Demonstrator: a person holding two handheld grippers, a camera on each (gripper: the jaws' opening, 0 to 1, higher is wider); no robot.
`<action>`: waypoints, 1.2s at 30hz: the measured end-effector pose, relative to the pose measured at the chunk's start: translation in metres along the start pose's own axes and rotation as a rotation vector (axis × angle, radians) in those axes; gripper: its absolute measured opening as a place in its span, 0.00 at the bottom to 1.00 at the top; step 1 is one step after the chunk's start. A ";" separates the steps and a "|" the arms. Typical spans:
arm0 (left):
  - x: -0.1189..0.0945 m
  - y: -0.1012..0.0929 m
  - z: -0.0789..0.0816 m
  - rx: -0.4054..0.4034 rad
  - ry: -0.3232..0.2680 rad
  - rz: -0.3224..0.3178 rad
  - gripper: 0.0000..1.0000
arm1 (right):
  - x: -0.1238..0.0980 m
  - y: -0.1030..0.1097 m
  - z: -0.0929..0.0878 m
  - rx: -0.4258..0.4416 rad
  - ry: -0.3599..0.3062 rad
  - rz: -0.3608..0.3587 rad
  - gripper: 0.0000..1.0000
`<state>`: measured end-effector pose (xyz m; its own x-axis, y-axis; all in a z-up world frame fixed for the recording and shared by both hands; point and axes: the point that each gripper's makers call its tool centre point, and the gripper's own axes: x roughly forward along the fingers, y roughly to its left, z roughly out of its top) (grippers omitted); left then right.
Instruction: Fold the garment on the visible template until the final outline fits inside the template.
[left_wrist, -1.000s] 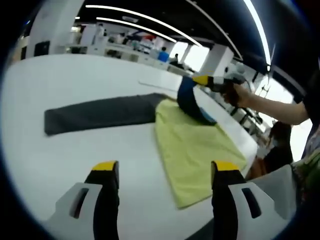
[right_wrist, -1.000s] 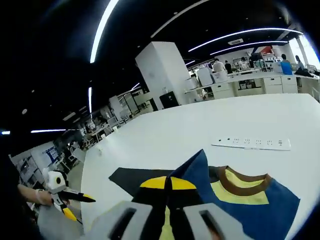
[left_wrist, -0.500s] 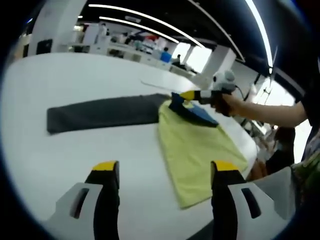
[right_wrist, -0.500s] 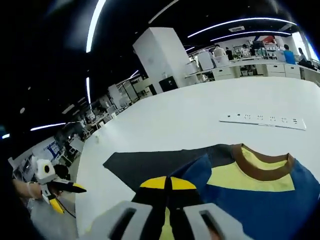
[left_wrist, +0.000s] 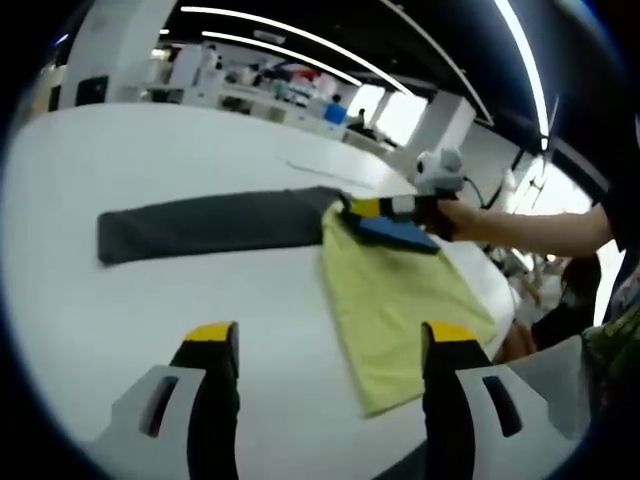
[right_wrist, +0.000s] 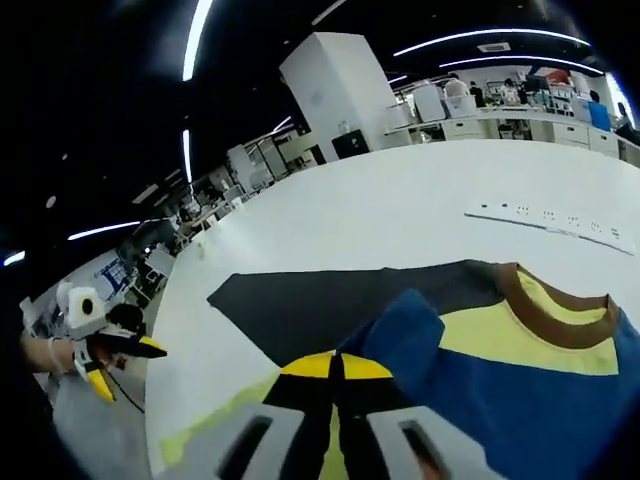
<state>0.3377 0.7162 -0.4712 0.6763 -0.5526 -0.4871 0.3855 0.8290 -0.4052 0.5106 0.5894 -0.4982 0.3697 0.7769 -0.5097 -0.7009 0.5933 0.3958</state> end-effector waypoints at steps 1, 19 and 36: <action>0.000 0.000 0.000 0.000 -0.001 0.000 0.70 | 0.001 0.002 -0.001 -0.004 0.006 0.007 0.00; 0.000 0.002 0.000 -0.006 -0.001 0.005 0.70 | 0.013 0.003 -0.015 -0.026 0.061 0.038 0.00; 0.000 0.000 0.004 0.004 -0.005 -0.002 0.70 | -0.004 0.007 0.005 -0.133 -0.061 0.027 0.53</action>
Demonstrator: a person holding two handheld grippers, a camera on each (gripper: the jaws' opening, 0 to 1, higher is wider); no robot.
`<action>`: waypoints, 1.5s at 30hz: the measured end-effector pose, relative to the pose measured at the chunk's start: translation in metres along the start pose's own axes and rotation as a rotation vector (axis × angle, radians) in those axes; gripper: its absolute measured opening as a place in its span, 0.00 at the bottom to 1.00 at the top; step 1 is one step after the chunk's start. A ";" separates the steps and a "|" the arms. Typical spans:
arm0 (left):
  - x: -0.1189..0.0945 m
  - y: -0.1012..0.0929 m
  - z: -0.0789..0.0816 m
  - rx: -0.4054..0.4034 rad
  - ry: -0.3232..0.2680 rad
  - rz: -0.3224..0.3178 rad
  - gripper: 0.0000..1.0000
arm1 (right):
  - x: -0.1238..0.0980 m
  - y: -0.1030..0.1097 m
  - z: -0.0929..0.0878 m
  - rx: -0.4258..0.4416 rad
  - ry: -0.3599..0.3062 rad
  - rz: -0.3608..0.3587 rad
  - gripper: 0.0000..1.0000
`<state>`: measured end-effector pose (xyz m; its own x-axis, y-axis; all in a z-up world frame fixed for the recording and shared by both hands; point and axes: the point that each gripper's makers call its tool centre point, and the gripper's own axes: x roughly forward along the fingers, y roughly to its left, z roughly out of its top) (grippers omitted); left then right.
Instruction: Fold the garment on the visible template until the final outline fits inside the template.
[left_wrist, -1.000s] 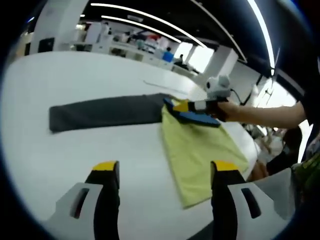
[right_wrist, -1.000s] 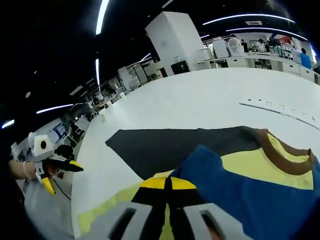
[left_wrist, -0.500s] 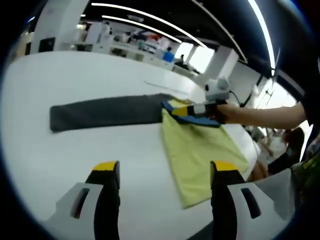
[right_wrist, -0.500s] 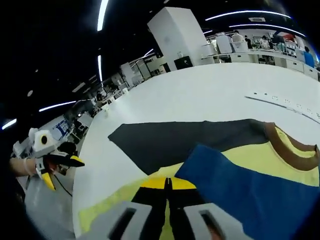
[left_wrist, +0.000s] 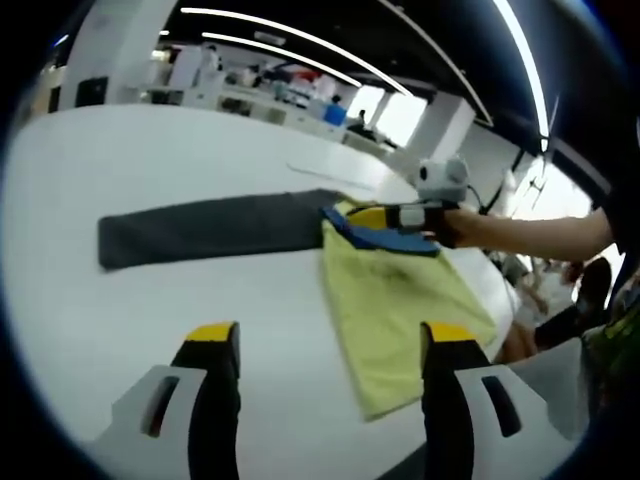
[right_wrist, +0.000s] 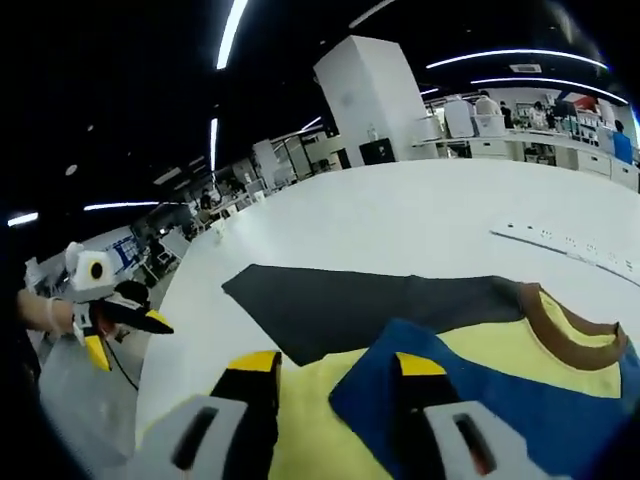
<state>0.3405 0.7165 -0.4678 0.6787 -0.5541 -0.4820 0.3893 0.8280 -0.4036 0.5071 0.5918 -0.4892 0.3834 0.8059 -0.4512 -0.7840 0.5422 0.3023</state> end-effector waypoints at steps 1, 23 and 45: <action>0.000 0.000 0.001 0.000 -0.002 -0.002 0.70 | -0.002 -0.001 0.001 -0.008 -0.004 -0.005 0.58; 0.002 -0.002 0.015 0.031 -0.010 -0.010 0.70 | -0.052 -0.010 -0.006 -0.047 -0.018 -0.038 1.00; 0.013 0.025 0.027 0.049 -0.016 0.002 0.70 | -0.168 -0.024 -0.033 -0.002 -0.026 -0.183 1.00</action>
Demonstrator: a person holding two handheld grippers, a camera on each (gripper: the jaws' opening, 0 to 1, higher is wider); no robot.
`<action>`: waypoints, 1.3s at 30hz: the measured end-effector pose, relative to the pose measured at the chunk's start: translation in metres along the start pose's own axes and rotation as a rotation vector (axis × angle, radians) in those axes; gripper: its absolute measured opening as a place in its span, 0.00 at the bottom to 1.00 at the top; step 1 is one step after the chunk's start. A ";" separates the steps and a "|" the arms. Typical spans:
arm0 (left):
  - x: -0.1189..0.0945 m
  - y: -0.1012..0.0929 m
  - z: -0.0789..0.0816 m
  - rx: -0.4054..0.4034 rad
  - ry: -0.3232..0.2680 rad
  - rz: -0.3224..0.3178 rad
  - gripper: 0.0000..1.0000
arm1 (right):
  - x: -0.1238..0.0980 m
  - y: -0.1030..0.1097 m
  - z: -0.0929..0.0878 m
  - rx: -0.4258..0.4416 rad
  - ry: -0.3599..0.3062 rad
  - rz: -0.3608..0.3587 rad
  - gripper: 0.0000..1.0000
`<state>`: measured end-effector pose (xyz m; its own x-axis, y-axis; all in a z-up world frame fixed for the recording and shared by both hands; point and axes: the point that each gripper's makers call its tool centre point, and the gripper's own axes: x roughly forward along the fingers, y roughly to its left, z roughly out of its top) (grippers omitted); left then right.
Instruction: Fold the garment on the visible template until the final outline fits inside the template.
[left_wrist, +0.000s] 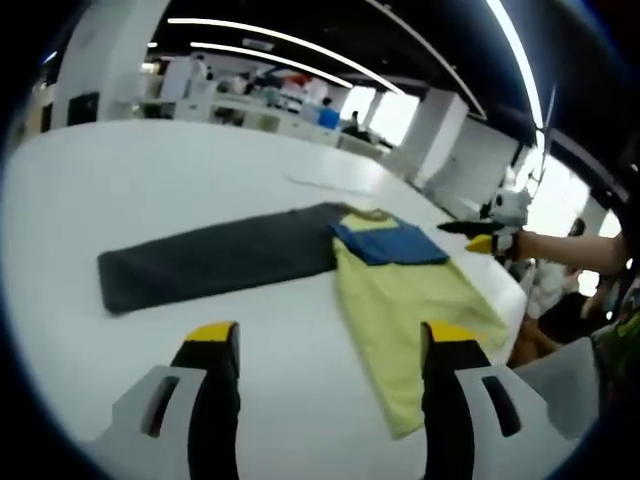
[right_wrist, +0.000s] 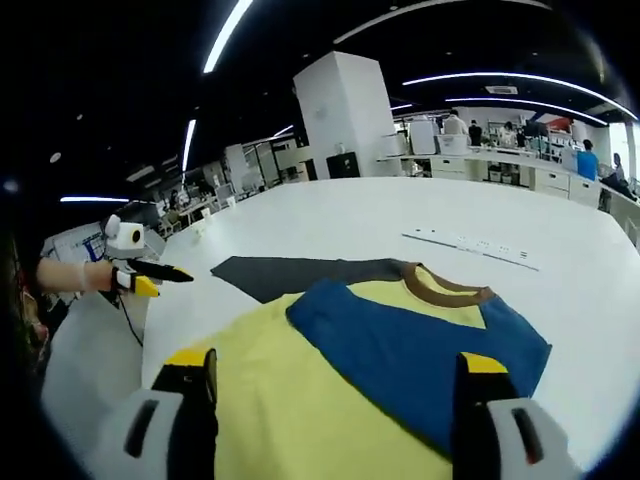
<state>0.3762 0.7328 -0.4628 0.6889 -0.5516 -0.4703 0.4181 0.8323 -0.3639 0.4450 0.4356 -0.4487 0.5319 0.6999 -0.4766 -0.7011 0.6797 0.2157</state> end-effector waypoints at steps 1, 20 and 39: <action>0.000 0.001 0.000 0.000 0.000 0.002 0.70 | -0.004 0.000 0.000 0.003 -0.003 -0.008 1.00; -0.010 0.098 0.006 -0.063 -0.015 0.163 0.69 | -0.086 -0.002 -0.040 0.102 0.001 -0.134 0.99; -0.015 0.154 0.002 -0.163 -0.028 0.363 0.53 | -0.103 -0.005 -0.045 0.140 -0.001 -0.179 0.98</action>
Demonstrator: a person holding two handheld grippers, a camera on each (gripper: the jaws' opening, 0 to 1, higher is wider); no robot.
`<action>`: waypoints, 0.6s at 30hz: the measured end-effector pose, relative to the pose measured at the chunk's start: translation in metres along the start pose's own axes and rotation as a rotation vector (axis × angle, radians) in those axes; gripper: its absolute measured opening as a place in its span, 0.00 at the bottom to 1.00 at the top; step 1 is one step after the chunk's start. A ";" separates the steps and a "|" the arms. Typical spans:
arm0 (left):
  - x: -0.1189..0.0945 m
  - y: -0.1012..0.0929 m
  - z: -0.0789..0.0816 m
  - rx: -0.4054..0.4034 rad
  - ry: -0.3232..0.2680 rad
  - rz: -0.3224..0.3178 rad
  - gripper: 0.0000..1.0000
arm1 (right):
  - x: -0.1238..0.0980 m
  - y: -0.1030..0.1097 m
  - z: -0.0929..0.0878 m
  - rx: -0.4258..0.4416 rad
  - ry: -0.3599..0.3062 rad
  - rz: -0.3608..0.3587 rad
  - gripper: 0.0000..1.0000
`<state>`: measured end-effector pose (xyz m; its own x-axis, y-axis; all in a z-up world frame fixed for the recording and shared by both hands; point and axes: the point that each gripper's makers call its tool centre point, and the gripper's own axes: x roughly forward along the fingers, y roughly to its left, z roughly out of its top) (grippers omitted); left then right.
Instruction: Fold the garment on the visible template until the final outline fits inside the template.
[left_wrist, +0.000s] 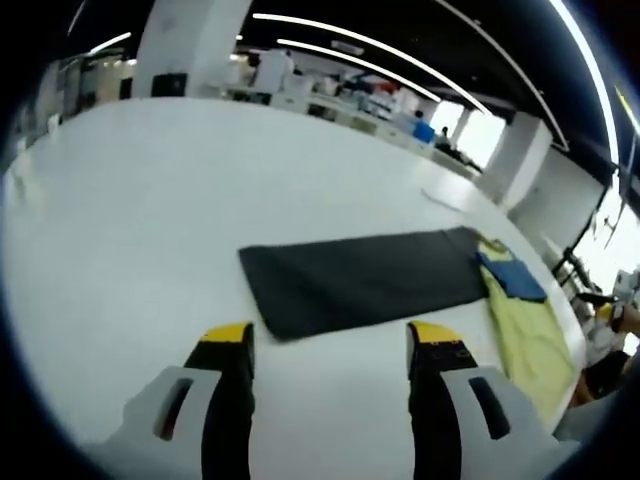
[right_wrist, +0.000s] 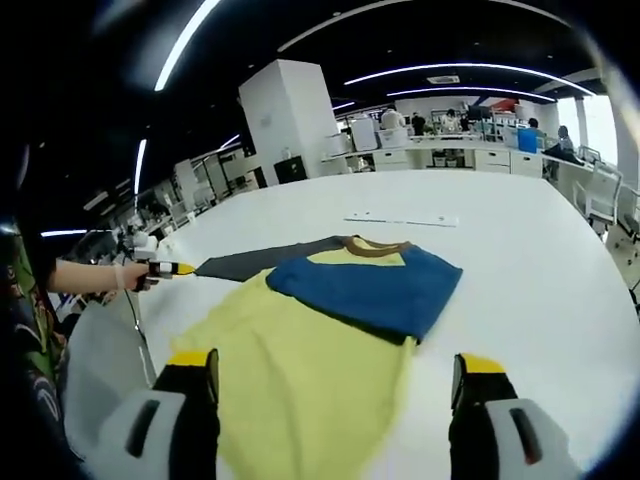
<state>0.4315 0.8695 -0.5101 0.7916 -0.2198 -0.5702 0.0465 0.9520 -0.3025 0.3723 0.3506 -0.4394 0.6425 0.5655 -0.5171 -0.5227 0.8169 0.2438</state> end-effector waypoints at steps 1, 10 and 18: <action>0.001 0.003 0.000 -0.005 -0.002 0.016 0.51 | 0.000 0.000 0.000 -0.001 0.001 -0.001 0.98; 0.009 0.012 0.004 -0.065 -0.012 0.074 0.26 | -0.005 -0.004 -0.003 0.009 0.004 -0.016 0.96; 0.013 0.030 0.007 -0.142 -0.025 0.124 0.00 | -0.006 -0.006 -0.005 0.012 0.005 -0.022 0.95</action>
<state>0.4479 0.8971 -0.5214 0.8008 -0.0955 -0.5913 -0.1379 0.9313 -0.3371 0.3686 0.3418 -0.4412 0.6511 0.5470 -0.5261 -0.5016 0.8304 0.2425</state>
